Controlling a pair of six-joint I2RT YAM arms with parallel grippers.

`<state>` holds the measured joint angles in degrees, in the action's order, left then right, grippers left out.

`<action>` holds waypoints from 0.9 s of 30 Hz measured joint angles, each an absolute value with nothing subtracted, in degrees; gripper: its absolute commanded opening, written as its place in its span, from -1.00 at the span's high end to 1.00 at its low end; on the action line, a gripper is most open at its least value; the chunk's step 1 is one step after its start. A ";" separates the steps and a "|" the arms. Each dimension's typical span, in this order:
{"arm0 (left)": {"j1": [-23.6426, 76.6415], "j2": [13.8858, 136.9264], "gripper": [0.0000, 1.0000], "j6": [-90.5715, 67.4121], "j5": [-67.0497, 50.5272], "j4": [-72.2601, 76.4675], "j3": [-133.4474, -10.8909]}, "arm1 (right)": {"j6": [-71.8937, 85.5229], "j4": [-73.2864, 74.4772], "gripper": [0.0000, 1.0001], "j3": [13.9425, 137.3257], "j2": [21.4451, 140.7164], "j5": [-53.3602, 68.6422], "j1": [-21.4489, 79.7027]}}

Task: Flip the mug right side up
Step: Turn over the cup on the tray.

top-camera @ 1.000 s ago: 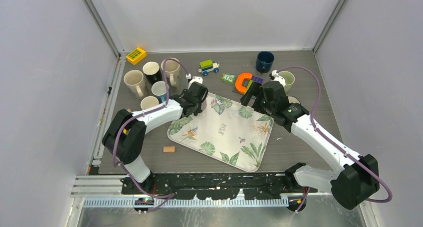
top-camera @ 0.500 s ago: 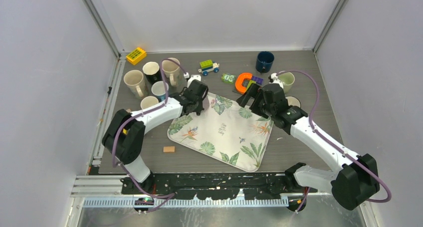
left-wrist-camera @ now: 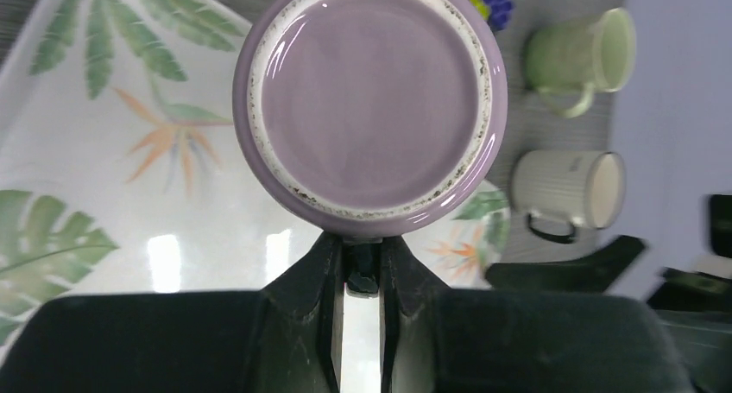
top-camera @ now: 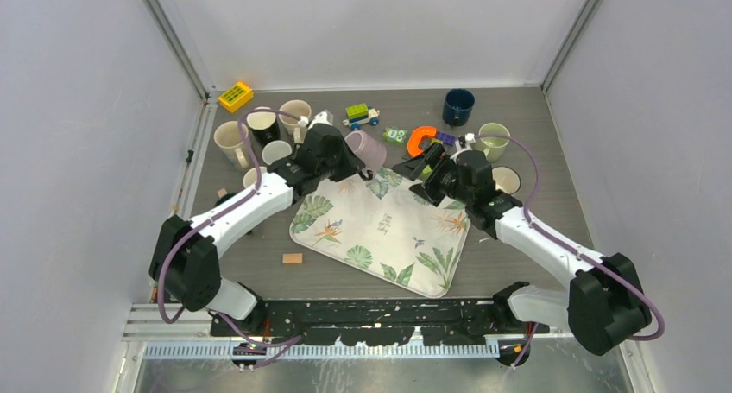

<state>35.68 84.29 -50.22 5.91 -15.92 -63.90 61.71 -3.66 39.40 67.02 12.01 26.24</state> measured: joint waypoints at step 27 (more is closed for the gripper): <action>34.79 83.42 0.99 -78.11 -11.84 9.61 -56.82 | 89.38 -46.13 -0.09 33.95 81.32 21.61 24.16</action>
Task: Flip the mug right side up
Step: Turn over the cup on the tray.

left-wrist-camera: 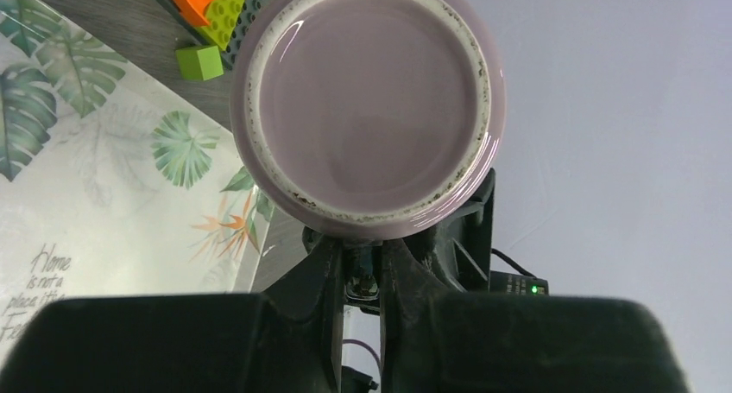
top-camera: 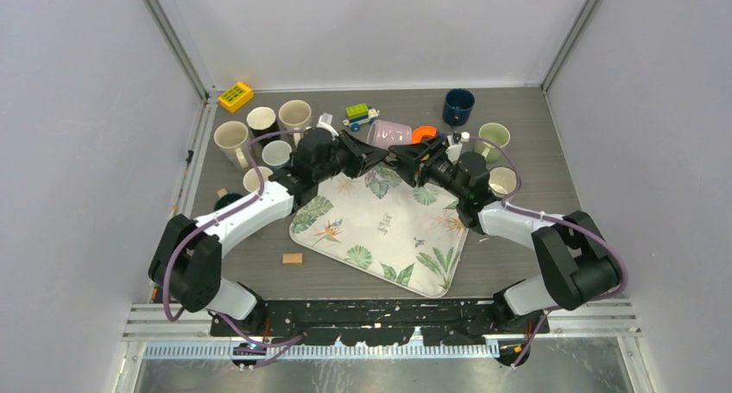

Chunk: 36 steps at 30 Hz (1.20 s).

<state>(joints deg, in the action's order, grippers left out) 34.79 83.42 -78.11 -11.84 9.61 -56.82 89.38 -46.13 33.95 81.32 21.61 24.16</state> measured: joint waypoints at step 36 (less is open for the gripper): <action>34.44 84.12 -0.68 -85.23 -17.80 23.77 -51.07 | 81.76 -30.57 0.99 36.27 73.93 20.03 23.51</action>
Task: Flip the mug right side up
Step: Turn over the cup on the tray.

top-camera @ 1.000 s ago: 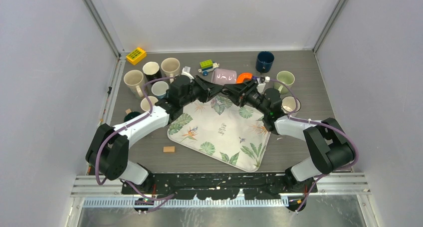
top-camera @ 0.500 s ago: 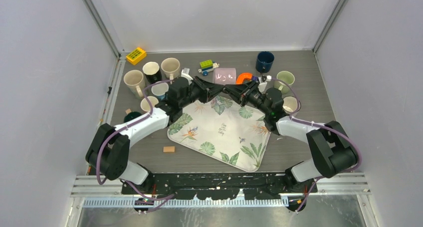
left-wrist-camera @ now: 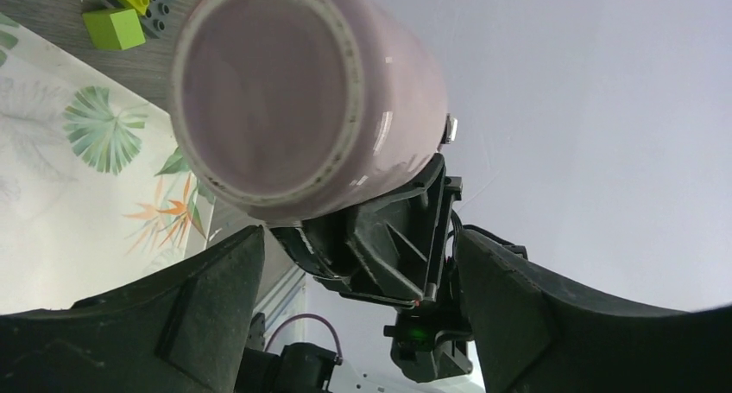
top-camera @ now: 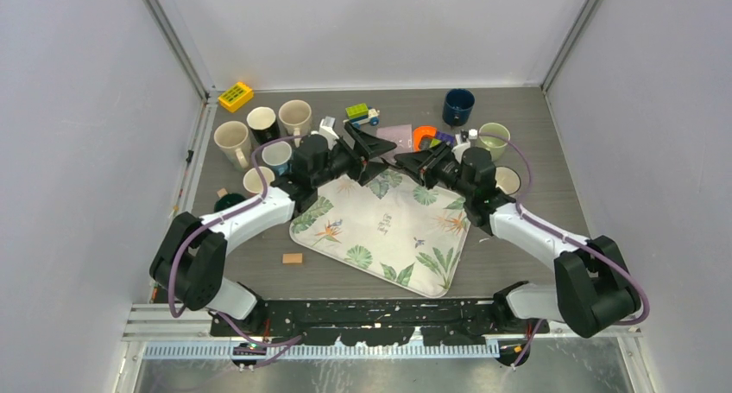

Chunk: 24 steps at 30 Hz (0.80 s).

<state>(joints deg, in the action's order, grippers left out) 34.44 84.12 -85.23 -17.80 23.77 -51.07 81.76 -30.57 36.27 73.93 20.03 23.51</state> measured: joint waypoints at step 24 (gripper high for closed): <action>34.44 65.80 -0.88 -56.14 -5.06 -14.17 -56.23 | 42.26 14.96 0.99 66.32 80.34 7.97 24.64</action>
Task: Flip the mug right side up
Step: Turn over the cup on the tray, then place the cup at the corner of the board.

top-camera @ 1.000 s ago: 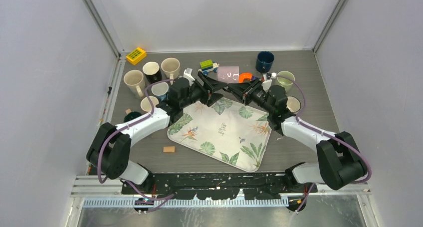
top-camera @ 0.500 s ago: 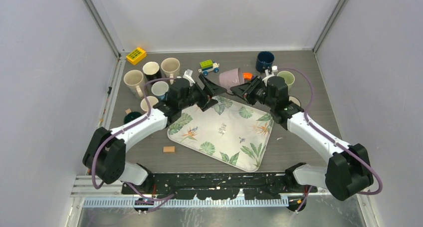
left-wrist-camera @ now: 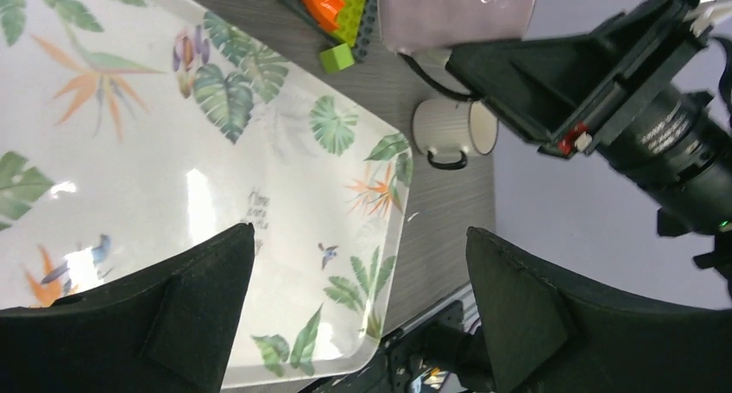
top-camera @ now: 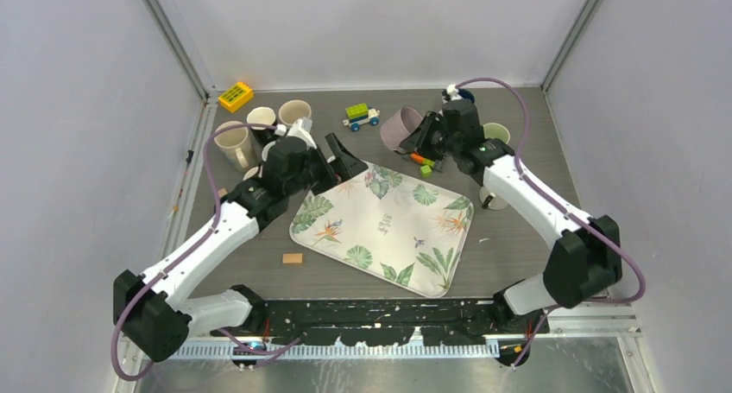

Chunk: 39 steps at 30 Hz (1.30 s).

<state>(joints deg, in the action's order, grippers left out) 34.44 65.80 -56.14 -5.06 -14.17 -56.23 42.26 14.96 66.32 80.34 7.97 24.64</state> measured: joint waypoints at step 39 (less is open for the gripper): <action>34.44 51.18 -0.91 -47.31 -1.06 -34.68 -55.99 | 15.49 31.66 0.98 108.01 126.80 -5.17 31.16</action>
<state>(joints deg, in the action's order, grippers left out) 34.44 51.18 -47.31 -1.06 -34.68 -55.99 15.49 31.66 108.01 126.80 -5.17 31.16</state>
